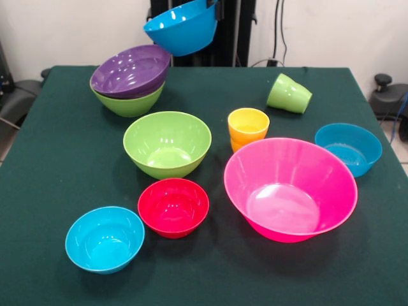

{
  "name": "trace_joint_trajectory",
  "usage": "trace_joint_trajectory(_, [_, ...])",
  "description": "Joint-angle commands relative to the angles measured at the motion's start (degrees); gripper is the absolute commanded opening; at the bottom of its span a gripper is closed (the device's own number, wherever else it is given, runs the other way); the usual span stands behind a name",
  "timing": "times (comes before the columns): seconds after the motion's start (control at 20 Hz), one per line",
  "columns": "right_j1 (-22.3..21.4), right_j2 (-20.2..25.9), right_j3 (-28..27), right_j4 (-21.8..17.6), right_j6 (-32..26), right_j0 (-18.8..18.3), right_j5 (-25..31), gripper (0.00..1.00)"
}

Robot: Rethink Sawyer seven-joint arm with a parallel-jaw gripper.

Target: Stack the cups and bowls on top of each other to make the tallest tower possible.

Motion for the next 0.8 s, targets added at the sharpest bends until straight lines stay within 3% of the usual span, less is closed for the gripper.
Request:
trace_joint_trajectory(0.05, [2.0,5.4,0.5,-3.8,-3.9,-1.0,2.3,0.00])
trace_joint_trajectory(0.8, [-0.4,7.3,0.9,-3.0,-4.5,-2.6,4.7,0.00])
